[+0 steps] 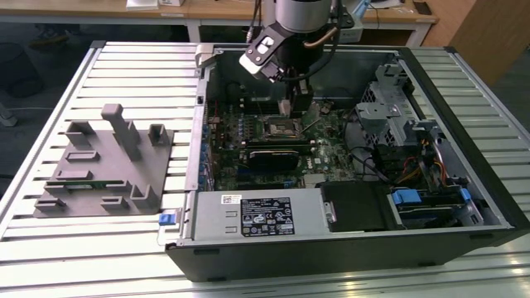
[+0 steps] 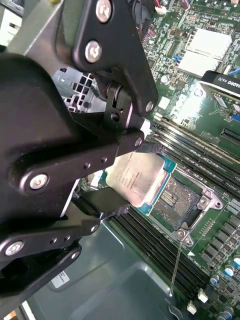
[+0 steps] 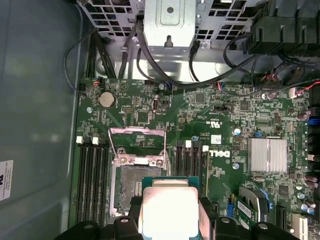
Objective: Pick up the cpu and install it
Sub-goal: 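Place the cpu into insertion slot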
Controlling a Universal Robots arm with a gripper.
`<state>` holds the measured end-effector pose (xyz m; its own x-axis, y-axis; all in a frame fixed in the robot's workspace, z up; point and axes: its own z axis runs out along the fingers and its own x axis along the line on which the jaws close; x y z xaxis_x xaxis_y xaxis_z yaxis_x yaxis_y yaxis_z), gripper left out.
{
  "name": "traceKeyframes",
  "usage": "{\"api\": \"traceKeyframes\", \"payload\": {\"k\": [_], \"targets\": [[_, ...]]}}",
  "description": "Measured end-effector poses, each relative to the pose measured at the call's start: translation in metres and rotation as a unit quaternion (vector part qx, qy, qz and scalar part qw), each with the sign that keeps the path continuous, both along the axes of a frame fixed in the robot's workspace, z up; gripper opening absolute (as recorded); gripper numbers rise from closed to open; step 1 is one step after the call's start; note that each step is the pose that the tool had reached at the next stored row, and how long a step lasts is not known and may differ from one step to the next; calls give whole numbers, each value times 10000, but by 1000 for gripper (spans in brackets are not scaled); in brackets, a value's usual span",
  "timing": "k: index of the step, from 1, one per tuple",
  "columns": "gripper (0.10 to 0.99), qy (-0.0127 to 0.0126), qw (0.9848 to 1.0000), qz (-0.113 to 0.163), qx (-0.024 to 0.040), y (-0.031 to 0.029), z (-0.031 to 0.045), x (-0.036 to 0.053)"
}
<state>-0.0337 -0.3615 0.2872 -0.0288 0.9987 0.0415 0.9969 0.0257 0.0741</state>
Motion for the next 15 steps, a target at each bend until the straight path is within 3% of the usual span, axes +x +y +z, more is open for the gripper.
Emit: {"api": "traceKeyframes", "payload": {"k": [15], "targets": [[525, 0, 10000, 1, 2, 85, -171, -6]]}}
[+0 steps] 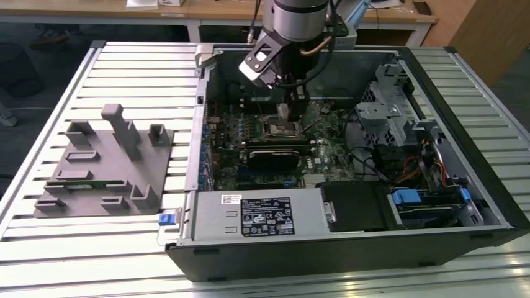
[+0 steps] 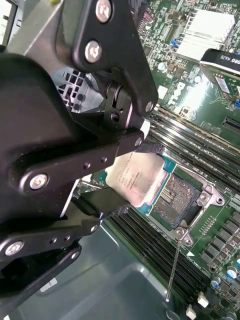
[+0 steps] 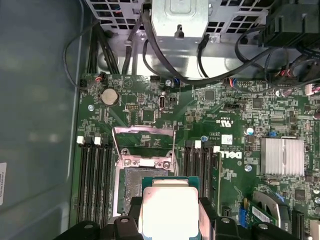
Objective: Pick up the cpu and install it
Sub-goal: 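Place the cpu into insertion slot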
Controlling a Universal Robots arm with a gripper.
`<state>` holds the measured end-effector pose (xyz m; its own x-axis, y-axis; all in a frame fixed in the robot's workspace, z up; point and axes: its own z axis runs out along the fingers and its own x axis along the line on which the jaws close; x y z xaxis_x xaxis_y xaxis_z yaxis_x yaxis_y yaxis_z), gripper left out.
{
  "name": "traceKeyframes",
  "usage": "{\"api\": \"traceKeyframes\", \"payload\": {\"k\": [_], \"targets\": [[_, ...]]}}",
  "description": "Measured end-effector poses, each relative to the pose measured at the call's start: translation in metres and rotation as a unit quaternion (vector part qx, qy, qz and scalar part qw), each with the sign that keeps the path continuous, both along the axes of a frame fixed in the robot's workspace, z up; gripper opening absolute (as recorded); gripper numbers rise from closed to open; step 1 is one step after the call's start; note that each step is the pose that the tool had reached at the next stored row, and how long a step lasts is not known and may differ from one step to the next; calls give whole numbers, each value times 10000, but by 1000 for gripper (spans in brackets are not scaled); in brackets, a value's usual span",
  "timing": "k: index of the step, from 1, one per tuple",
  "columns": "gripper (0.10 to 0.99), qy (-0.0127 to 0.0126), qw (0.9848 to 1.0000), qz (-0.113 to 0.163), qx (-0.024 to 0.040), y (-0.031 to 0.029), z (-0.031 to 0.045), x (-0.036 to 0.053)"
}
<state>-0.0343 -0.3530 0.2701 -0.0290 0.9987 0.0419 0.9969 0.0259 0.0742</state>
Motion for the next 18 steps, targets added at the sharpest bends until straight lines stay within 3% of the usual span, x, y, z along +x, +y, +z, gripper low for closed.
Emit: {"api": "traceKeyframes", "payload": {"k": [14, 18], "targets": [[525, 1, 10000, 1, -4, 40, -144, -26], [525, 0, 10000, -1, -6, 97, -167, -36]]}}
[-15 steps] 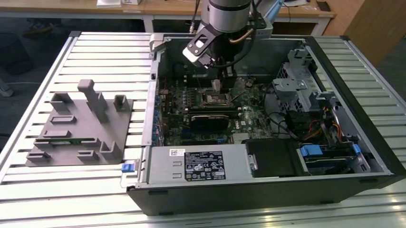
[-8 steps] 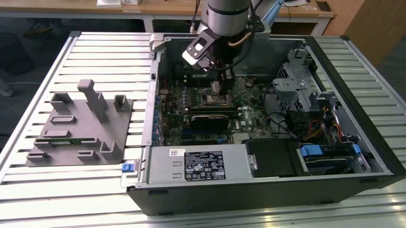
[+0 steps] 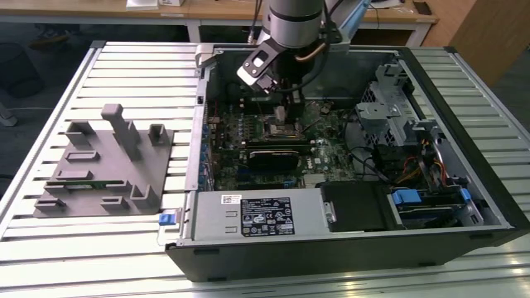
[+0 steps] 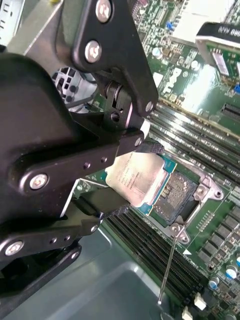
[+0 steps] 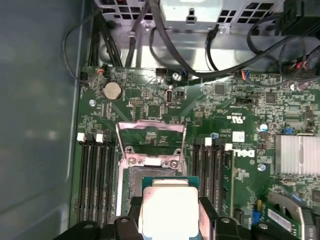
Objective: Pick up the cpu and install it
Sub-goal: 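Place the cpu into insertion slot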
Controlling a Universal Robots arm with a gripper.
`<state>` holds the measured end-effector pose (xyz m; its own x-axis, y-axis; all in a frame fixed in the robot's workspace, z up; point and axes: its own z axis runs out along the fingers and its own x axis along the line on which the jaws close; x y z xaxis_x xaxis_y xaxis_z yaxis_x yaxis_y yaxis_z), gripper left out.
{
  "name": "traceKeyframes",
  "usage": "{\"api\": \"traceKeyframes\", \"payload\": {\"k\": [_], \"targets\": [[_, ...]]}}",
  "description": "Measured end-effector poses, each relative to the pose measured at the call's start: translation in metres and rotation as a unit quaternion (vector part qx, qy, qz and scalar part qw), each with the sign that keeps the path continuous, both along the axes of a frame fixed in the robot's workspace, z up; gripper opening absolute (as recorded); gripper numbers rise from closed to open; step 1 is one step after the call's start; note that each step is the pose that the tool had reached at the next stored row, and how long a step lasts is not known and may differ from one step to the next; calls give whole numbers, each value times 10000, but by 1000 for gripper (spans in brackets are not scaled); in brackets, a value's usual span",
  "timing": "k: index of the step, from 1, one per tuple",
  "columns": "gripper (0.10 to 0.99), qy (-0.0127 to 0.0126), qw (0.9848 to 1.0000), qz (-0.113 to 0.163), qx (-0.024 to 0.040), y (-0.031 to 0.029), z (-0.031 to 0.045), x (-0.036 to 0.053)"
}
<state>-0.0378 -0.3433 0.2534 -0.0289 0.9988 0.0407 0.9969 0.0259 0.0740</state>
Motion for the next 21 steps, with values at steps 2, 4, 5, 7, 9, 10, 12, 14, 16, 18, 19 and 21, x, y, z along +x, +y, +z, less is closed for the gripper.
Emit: {"api": "traceKeyframes", "payload": {"k": [2, 4, 5, 7, 9, 10, 12, 14, 16, 18, 19, 21], "targets": [[525, -1, 10000, -5, 0, 15, -19, -14], [525, -1, 10000, -13, -1, 27, -40, -22], [525, 0, 10000, -18, -1, 32, -52, -24], [525, 0, 10000, -24, -1, 36, -76, -25], [525, 0, 10000, -27, -1, 40, -94, -27], [525, -1, 10000, -27, -1, 44, -104, -27], [525, 0, 10000, -27, -1, 48, -120, -26], [525, 0, 10000, -27, -3, 47, -125, -27], [525, -1, 10000, -27, -3, 47, -129, -27], [525, 0, 10000, -27, -3, 47, -132, -27], [525, -1, 10000, -27, -2, 48, -135, -27], [525, 0, 10000, -27, -4, 48, -143, -27]]}}
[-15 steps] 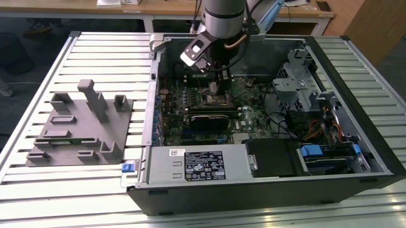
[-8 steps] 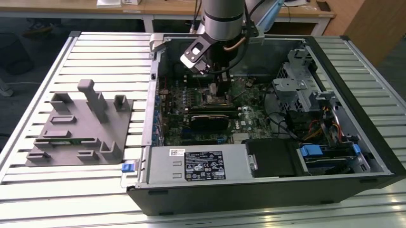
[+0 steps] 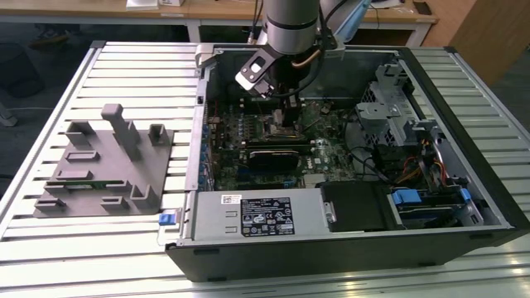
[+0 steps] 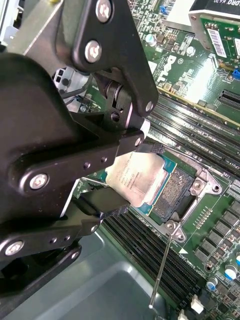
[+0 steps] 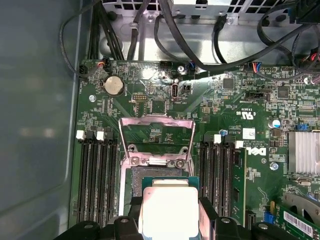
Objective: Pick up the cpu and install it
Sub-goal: 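Place the cpu into insertion slot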
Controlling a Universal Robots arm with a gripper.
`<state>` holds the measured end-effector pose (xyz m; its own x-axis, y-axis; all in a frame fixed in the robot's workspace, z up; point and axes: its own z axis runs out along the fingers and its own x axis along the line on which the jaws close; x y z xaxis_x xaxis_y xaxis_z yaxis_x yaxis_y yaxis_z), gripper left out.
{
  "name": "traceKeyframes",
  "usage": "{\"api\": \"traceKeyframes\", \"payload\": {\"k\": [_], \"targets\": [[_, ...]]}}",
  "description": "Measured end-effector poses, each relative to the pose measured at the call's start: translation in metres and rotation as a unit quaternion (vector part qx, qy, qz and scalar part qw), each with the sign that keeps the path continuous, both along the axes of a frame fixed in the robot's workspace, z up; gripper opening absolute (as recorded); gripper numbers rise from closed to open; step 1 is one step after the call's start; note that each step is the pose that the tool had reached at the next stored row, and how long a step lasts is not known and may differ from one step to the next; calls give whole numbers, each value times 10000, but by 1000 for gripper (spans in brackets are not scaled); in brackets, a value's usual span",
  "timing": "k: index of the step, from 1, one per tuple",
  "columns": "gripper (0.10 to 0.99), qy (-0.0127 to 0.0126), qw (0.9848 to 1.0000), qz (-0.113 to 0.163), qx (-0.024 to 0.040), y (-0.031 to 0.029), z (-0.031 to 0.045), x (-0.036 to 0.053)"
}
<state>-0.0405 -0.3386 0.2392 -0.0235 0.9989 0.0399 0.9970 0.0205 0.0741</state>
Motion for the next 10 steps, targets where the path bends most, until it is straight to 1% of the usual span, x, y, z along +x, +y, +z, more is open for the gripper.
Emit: {"api": "traceKeyframes", "payload": {"k": [10], "targets": [[525, -1, 10000, 0, -3, 0, -27, 0]]}}
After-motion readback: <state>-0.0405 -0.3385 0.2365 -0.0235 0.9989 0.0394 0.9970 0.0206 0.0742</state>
